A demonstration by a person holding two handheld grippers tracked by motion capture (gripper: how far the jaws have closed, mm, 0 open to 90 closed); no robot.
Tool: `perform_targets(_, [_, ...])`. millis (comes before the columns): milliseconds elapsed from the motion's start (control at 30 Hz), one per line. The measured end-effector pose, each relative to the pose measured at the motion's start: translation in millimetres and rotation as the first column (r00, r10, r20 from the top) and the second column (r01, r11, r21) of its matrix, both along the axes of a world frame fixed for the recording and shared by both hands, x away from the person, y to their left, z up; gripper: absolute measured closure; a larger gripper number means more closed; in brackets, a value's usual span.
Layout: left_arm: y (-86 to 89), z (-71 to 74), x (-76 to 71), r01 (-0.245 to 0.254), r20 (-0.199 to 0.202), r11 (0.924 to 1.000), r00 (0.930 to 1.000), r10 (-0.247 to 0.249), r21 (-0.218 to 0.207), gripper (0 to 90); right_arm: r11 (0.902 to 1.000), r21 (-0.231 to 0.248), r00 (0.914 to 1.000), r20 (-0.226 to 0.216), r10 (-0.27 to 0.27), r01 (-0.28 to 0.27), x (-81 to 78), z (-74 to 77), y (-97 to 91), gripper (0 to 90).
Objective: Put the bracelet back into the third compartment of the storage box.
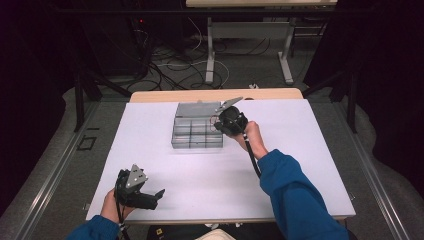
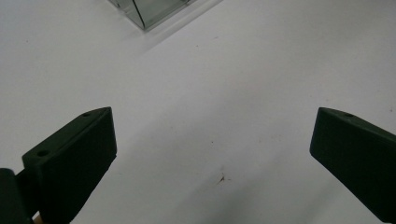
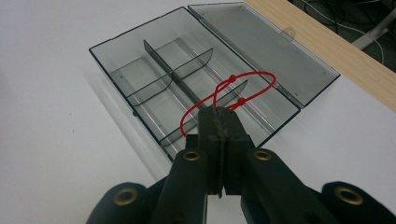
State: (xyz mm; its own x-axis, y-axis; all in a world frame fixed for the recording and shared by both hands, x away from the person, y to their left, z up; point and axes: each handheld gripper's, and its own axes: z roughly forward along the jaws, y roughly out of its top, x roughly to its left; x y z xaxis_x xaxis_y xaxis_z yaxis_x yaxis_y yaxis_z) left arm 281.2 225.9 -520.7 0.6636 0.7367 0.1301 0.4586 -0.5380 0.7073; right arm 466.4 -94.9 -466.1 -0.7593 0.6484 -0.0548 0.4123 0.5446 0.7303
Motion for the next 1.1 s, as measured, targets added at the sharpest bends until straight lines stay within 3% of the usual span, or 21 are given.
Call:
perform_targets(300, [-0.4, -0.2, 0.0, -0.001, -0.005, 1.0000, 1.0000, 0.001, -0.005, 0.6, 0.9998, -0.002, 0.9998, -0.006, -0.019, 0.019, 9.7, -3.9, 3.2, 89.9])
perform_targets(367, [-0.2, -0.2, 0.2, 0.003, -0.005, 1.0000, 1.0000, -0.003, -0.003, 0.7, 0.9997, -0.021, 0.9998, -0.013, -0.012, 0.012, 12.5, -2.4, 3.5, 89.9])
perform_targets(433, [0.0, -0.1, 0.0, 0.001, 0.000, 1.0000, 1.0000, -0.001, -0.001, 0.7, 0.9994, -0.009, 0.9994, -0.011, -0.034, 0.033, 13.6, -2.9, 6.3, 89.9])
perform_targets(467, [0.0, -0.1, -0.1, 0.001, 0.000, 1.0000, 1.0000, -0.001, 0.000, 0.6, 0.9997, -0.020, 0.9998, 0.008, -0.017, 0.017, 15.6, -2.7, 6.3, 89.9])
perform_targets(667, [-0.2, -0.3, 0.0, 0.007, 0.002, 1.0000, 1.0000, -0.007, -0.001, 0.6, 0.9985, -0.047, 0.9995, -0.007, -0.029, 0.029, 21.8, -5.4, 9.4, 89.9])
perform_targets(733, [0.0, -0.1, -0.2, 0.005, -0.002, 1.0000, 1.0000, -0.005, 0.000, 0.6, 0.9985, -0.043, 0.9994, 0.007, -0.035, 0.035, 25.2, -9.1, 10.5, 89.9])
perform_targets(800, [0.1, 0.0, -0.2, 0.003, 0.001, 1.0000, 1.0000, -0.003, 0.001, 0.7, 0.9968, -0.067, 0.9986, -0.025, -0.045, 0.044, 26.6, -10.0, 10.7, 89.9])
perform_targets(867, [-0.1, -0.1, 0.0, 0.005, 0.000, 1.0000, 1.0000, -0.005, 0.002, 0.7, 0.9970, -0.060, 0.9987, -0.013, -0.049, 0.048, 29.5, -14.3, 11.6, 89.9])
perform_targets(933, [-0.2, -0.1, 0.0, 0.006, -0.003, 1.0000, 1.0000, -0.006, 0.001, 0.7, 0.9956, -0.072, 0.9970, -0.042, -0.064, 0.061, 30.1, -16.0, 12.7, 89.9])
perform_targets(967, [-0.4, -0.2, 0.0, 0.007, -0.004, 1.0000, 1.0000, -0.007, -0.001, 0.7, 0.9953, -0.083, 0.9983, -0.028, -0.052, 0.049, 31.7, -16.8, 12.3, 89.9])
perform_targets(1033, [-0.2, -0.2, 0.1, 0.007, -0.004, 1.0000, 1.0000, -0.007, 0.001, 0.7, 0.9964, -0.063, 0.9981, -0.019, -0.058, 0.056, 33.0, -20.5, 13.5, 89.9])
perform_targets(1100, [-0.3, -0.3, 0.1, 0.006, -0.004, 1.0000, 1.0000, -0.006, 0.000, 0.7, 0.9943, -0.091, 0.9976, -0.037, -0.059, 0.055, 33.5, -19.6, 13.3, 89.9])
